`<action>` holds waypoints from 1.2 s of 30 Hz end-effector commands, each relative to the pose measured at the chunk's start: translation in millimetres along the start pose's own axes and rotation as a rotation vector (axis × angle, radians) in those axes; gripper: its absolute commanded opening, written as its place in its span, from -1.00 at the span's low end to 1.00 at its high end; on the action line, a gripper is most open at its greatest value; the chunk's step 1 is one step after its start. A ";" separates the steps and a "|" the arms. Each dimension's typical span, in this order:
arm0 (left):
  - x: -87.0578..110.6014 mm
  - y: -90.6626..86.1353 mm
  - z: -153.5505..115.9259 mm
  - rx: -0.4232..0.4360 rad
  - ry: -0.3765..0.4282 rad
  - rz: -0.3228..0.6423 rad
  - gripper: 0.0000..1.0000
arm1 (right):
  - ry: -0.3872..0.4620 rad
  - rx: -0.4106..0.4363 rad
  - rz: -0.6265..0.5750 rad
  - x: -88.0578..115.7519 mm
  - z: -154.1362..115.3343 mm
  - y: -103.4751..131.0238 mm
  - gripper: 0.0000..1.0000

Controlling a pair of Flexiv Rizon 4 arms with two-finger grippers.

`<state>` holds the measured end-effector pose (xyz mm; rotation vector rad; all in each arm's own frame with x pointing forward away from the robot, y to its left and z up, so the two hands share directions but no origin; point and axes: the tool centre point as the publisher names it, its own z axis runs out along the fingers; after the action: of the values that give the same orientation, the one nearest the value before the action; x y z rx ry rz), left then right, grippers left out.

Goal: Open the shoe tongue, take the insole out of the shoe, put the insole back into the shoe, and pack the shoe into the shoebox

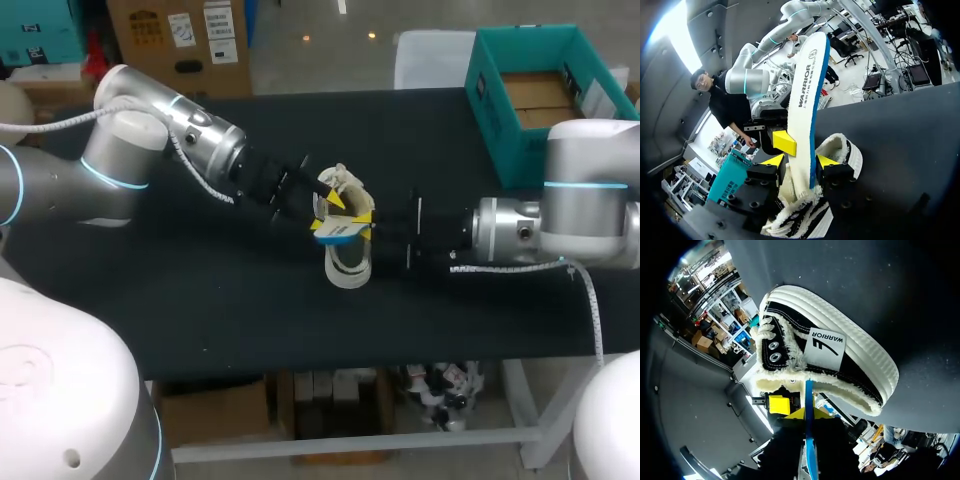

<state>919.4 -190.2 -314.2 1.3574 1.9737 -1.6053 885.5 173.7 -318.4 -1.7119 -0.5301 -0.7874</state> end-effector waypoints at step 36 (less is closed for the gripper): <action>3.0 28.9 8.7 -0.027 -0.001 -0.041 -1.00 | -0.004 -0.005 0.031 -0.2 4.1 23.3 0.94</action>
<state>932.9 -195.3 -333.1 1.3112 2.0340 -1.5793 911.2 174.1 -340.5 -1.7115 -0.5077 -0.7486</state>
